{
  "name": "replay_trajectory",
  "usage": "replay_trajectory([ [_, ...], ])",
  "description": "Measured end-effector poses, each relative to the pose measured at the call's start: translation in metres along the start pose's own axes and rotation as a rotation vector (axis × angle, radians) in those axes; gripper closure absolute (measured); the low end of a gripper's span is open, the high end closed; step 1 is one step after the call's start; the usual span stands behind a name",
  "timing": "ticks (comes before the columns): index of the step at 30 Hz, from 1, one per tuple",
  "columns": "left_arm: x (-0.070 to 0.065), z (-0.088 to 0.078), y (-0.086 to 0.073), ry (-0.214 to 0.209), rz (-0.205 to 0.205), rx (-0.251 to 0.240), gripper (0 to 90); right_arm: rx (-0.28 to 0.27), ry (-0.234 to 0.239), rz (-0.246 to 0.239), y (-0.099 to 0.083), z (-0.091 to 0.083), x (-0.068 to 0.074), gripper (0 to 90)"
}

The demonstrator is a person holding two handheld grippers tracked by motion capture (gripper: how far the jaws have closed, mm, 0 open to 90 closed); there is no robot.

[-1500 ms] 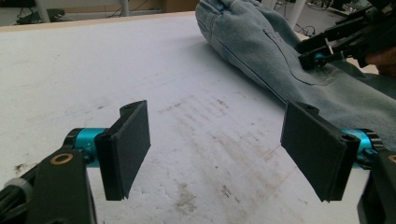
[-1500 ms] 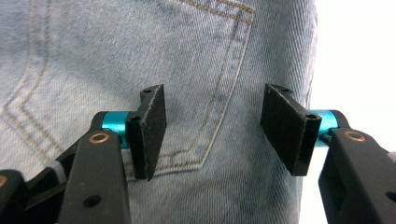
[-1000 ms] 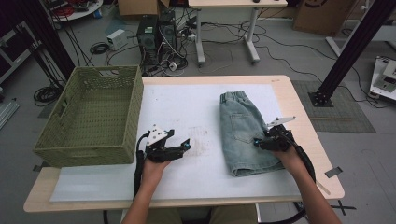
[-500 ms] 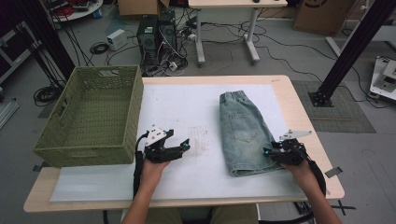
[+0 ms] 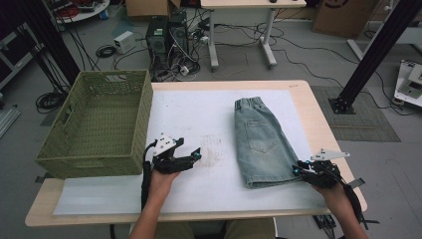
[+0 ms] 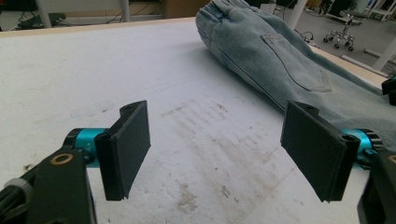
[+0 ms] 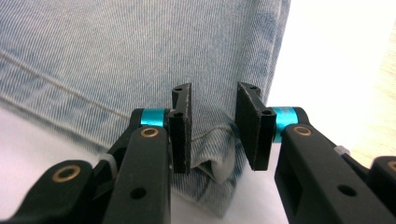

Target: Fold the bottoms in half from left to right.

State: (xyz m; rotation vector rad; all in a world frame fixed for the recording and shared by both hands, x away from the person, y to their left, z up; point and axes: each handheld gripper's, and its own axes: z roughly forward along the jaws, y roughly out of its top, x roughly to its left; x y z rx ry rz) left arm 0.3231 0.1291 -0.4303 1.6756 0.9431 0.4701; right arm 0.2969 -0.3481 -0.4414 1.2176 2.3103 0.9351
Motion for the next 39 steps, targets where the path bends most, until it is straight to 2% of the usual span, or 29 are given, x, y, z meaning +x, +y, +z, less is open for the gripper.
replay_trajectory([
  [3,0.000,0.000,0.000,-0.001,0.000,0.001,24.0,-0.011,0.009,0.017,0.001,-0.004,-0.002,59.9],
  [7,0.000,0.000,0.000,-0.001,-0.001,-0.001,24.0,-0.135,0.047,0.059,0.009,-0.013,0.003,48.5],
  [10,-0.001,0.001,0.000,-0.005,-0.001,-0.001,24.1,-0.214,0.099,0.079,0.020,-0.012,0.015,38.1],
  [13,-0.001,0.001,0.000,-0.005,0.003,0.003,24.0,-0.241,0.129,0.068,0.033,-0.003,0.032,32.3],
  [17,-0.001,0.001,0.000,-0.004,0.002,0.001,24.0,-0.216,0.143,0.038,0.047,0.015,0.053,27.8],
  [19,-0.001,0.001,0.000,-0.004,0.002,0.000,24.0,-0.210,0.143,0.029,0.049,0.020,0.057,27.8],
  [21,-0.002,0.001,0.000,-0.003,0.002,0.001,24.1,-0.176,0.150,0.000,0.056,0.035,0.068,27.9],
  [25,-0.001,0.001,0.001,-0.003,0.003,0.003,24.1,-0.131,0.138,-0.016,0.059,0.048,0.074,28.1],
  [29,-0.001,0.000,0.001,-0.001,0.004,0.004,24.1,-0.043,0.159,-0.037,0.059,0.060,0.082,29.8],
  [32,0.000,0.000,0.001,0.003,0.003,0.007,24.1,-0.020,0.165,-0.071,0.056,0.062,0.088,34.2],
  [37,0.000,0.001,0.000,0.002,0.002,0.006,24.0,-0.019,0.200,-0.057,0.055,0.060,0.087,34.2],
  [39,0.000,0.001,0.000,0.002,0.002,0.008,24.0,-0.018,0.201,-0.073,0.053,0.060,0.088,34.1],
])
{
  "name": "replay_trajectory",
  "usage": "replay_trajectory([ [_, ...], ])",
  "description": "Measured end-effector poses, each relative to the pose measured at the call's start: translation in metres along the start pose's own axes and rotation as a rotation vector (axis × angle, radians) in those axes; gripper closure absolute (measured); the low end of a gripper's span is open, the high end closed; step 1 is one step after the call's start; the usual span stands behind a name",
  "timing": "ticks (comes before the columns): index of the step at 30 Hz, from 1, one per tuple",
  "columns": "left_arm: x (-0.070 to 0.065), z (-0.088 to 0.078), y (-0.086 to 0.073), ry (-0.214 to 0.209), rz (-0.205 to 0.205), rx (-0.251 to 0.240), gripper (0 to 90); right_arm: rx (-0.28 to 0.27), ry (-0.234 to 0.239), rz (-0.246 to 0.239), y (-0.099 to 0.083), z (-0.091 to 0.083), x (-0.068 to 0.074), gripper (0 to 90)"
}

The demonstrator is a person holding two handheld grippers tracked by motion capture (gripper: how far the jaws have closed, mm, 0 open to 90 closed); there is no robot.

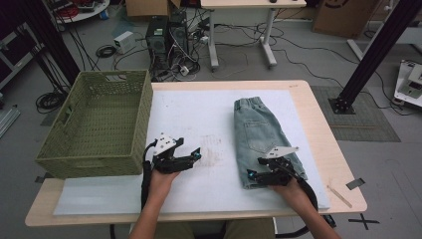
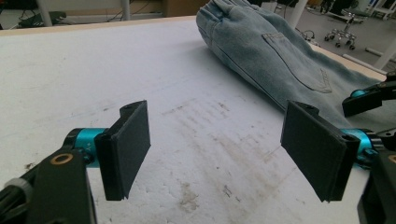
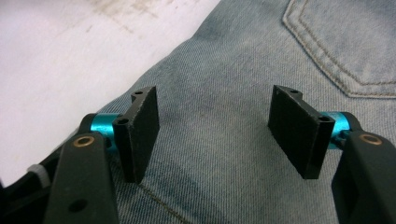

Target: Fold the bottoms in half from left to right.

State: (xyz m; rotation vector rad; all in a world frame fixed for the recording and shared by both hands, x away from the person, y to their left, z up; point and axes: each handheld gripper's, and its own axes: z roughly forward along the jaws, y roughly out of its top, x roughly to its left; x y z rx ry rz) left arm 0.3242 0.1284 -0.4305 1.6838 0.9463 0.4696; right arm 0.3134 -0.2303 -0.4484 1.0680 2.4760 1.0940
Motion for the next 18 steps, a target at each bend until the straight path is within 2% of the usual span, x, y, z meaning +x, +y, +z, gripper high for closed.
replay_trajectory([
  [4,0.000,-0.001,0.000,0.001,-0.002,-0.001,24.0,0.010,0.011,-0.012,0.001,-0.003,-0.001,33.3],
  [6,0.001,-0.002,0.000,0.002,0.000,-0.001,24.0,-0.030,0.015,0.002,0.004,-0.007,-0.005,30.1],
  [8,0.002,-0.003,0.000,0.003,-0.001,-0.003,24.1,-0.096,0.021,0.039,0.011,-0.015,-0.013,29.3],
  [13,0.002,-0.003,0.000,0.000,-0.001,-0.008,24.1,-0.203,-0.036,0.082,0.037,-0.024,-0.038,22.0],
  [16,0.002,-0.002,0.000,-0.003,0.000,-0.008,24.0,-0.225,-0.038,0.102,0.054,-0.022,-0.051,21.6],
  [18,0.002,-0.001,-0.001,-0.005,0.000,-0.004,24.0,-0.226,-0.071,0.101,0.068,-0.016,-0.061,21.4],
])
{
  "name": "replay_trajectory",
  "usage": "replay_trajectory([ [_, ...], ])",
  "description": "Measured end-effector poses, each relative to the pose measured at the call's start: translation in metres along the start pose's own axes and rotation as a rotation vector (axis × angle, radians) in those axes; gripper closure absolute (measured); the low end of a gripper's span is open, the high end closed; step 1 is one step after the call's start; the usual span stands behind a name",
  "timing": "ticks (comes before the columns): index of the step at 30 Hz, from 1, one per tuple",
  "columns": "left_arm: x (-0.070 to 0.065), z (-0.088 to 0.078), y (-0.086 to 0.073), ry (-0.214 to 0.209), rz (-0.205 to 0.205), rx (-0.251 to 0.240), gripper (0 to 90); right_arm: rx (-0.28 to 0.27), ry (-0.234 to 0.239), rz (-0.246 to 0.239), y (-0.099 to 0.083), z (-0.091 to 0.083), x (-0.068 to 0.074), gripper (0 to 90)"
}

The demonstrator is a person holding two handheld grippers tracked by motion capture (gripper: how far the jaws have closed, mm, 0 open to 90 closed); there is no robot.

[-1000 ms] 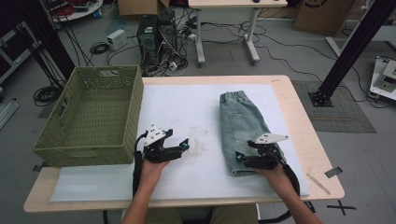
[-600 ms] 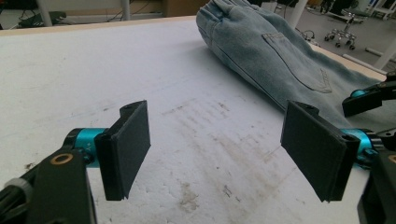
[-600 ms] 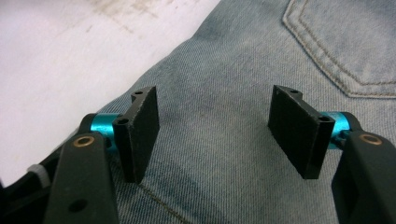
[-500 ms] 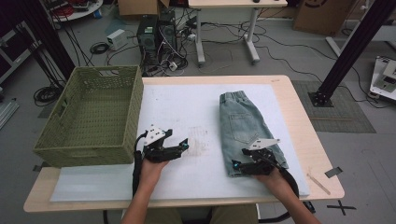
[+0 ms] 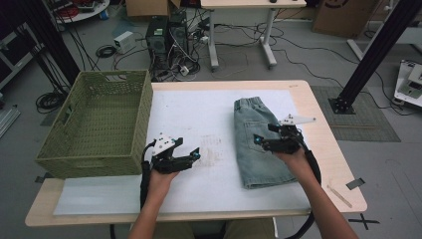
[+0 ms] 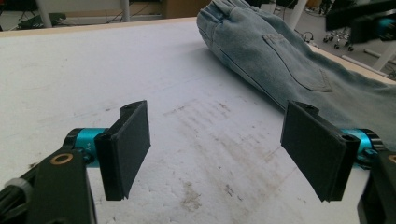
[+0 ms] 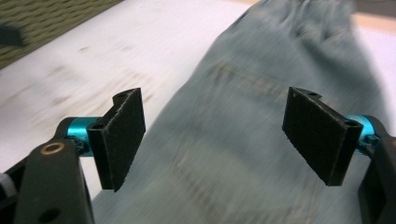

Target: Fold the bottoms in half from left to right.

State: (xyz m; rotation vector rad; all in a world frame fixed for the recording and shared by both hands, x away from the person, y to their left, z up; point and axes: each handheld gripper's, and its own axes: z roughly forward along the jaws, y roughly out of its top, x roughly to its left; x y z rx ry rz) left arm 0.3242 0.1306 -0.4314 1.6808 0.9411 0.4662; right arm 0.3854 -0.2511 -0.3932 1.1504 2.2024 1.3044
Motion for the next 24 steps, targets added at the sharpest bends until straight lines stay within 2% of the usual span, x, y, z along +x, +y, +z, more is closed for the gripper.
replay_trajectory([
  [2,0.000,0.000,-0.001,-0.002,0.000,0.001,24.0,0.000,-0.027,0.012,0.011,0.010,-0.007,21.4],
  [4,0.000,0.000,-0.001,-0.004,-0.001,0.001,24.0,-0.004,-0.026,0.044,0.018,0.020,-0.013,21.5],
  [8,-0.001,0.001,-0.002,-0.007,-0.002,0.003,24.1,0.027,-0.054,0.094,0.031,0.048,-0.025,21.9],
  [10,-0.001,0.000,-0.002,-0.007,0.002,0.003,24.0,0.037,-0.071,0.111,0.033,0.060,-0.028,24.6],
  [15,0.001,-0.003,-0.002,0.005,-0.006,-0.005,24.0,0.064,-0.120,0.128,0.029,0.083,-0.034,24.9],
  [20,0.003,-0.006,-0.004,0.011,-0.008,0.000,24.0,0.135,-0.164,0.100,0.020,0.098,-0.036,25.1],
  [24,0.002,-0.006,-0.004,0.014,-0.005,0.000,24.0,0.189,-0.220,0.031,0.016,0.107,-0.031,25.2],
])
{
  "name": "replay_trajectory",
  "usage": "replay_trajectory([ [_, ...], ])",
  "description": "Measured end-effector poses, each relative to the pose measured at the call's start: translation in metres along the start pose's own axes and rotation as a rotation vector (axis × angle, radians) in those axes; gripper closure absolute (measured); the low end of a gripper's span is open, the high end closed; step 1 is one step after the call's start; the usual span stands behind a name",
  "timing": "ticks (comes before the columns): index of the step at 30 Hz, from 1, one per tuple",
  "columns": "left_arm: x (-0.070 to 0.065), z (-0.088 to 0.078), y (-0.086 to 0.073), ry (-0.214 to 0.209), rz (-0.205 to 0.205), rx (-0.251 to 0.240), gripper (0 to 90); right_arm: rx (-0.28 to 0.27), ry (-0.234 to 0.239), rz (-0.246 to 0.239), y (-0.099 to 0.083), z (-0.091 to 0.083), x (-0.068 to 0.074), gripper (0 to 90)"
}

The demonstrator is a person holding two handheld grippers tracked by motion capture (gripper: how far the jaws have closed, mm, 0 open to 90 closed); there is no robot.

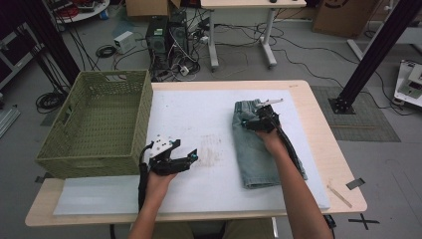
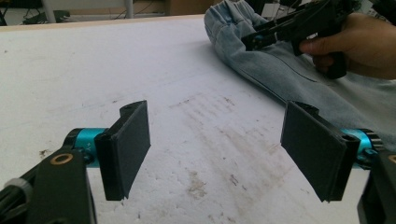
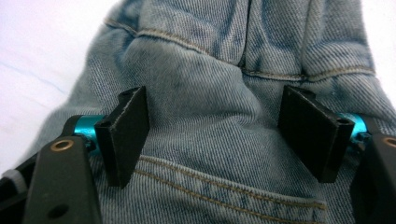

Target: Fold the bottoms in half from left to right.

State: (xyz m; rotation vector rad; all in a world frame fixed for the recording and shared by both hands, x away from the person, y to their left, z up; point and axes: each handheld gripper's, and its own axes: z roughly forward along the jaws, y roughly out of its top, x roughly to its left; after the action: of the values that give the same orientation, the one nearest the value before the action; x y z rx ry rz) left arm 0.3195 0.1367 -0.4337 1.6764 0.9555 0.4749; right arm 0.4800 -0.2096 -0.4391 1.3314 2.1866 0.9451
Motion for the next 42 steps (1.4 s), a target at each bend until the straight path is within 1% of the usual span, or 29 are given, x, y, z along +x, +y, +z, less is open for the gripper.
replay_trajectory([
  [2,-0.001,0.001,0.000,-0.002,0.000,0.000,24.0,0.008,-0.028,-0.019,-0.001,0.002,0.003,25.2],
  [3,-0.001,0.002,0.000,-0.006,0.002,0.003,24.0,0.013,-0.032,-0.023,-0.001,0.002,0.004,25.2],
  [5,-0.002,0.003,0.000,-0.007,0.005,0.007,24.0,0.011,-0.030,-0.019,-0.001,0.002,0.003,25.2],
  [7,-0.004,0.004,0.001,-0.010,0.003,0.007,24.0,0.006,-0.018,-0.010,0.000,-0.001,0.002,25.1],
  [8,-0.003,0.004,0.001,-0.009,0.007,0.003,24.0,-0.008,-0.003,0.006,0.001,-0.005,0.002,25.1],
  [10,-0.003,0.004,0.001,-0.010,0.008,0.001,24.0,-0.054,0.037,0.033,0.001,-0.017,-0.001,25.1],
  [11,-0.003,0.005,0.001,-0.010,0.002,0.001,24.1,-0.087,0.054,0.051,0.000,-0.023,-0.003,25.1],
  [12,-0.003,0.005,0.001,-0.011,0.004,0.002,24.1,-0.114,0.066,0.063,-0.001,-0.030,-0.005,25.0],
  [14,-0.003,0.005,0.001,-0.011,0.005,-0.002,24.1,-0.145,0.092,0.073,-0.003,-0.042,-0.008,24.9],
  [16,-0.003,0.005,0.001,-0.012,0.005,-0.004,24.0,-0.157,0.098,0.059,-0.006,-0.050,-0.008,25.0],
  [18,-0.003,0.005,0.001,-0.012,0.003,-0.005,24.1,-0.147,0.108,0.049,-0.010,-0.052,-0.006,25.1],
  [21,-0.004,0.006,0.001,-0.014,0.003,-0.007,24.0,-0.088,0.105,0.022,-0.014,-0.044,0.001,25.1],
  [24,-0.004,0.006,0.001,-0.015,0.005,-0.007,24.1,-0.022,0.056,-0.016,-0.018,-0.028,0.008,25.1],
  [26,-0.004,0.006,0.001,-0.013,0.005,-0.006,24.0,-0.002,0.027,-0.027,-0.020,-0.021,0.010,25.3],
  [28,-0.004,0.006,0.001,-0.015,0.005,-0.005,24.0,0.002,0.008,-0.040,-0.020,-0.019,0.011,25.6],
  [30,-0.004,0.007,0.000,-0.015,0.007,-0.003,24.1,0.000,0.005,-0.042,-0.021,-0.020,0.012,25.6],
  [32,-0.004,0.007,0.000,-0.016,0.006,-0.002,24.0,-0.014,0.036,-0.020,-0.022,-0.026,0.009,25.5],
  [34,-0.003,0.007,0.001,-0.013,0.005,-0.007,24.1,-0.042,0.080,0.017,-0.023,-0.036,0.005,25.3],
  [35,-0.002,0.007,0.001,-0.013,0.002,-0.009,24.0,-0.061,0.092,0.024,-0.024,-0.043,0.005,25.2],
  [37,-0.002,0.006,0.001,-0.012,0.000,-0.011,24.0,-0.067,0.089,0.010,-0.026,-0.050,0.006,25.2],
  [38,-0.003,0.006,0.001,-0.015,-0.001,-0.011,24.0,-0.051,0.090,0.004,-0.029,-0.049,0.008,25.1],
  [39,-0.003,0.006,0.001,-0.016,0.002,-0.011,24.1,-0.028,0.082,-0.015,-0.032,-0.047,0.010,25.0],
  [40,-0.003,0.006,0.001,-0.015,0.001,-0.013,24.0,-0.020,0.068,-0.031,-0.035,-0.044,0.012,25.0],
  [42,-0.004,0.006,0.001,-0.015,-0.001,-0.014,24.0,-0.022,0.056,-0.028,-0.040,-0.041,0.013,25.2],
])
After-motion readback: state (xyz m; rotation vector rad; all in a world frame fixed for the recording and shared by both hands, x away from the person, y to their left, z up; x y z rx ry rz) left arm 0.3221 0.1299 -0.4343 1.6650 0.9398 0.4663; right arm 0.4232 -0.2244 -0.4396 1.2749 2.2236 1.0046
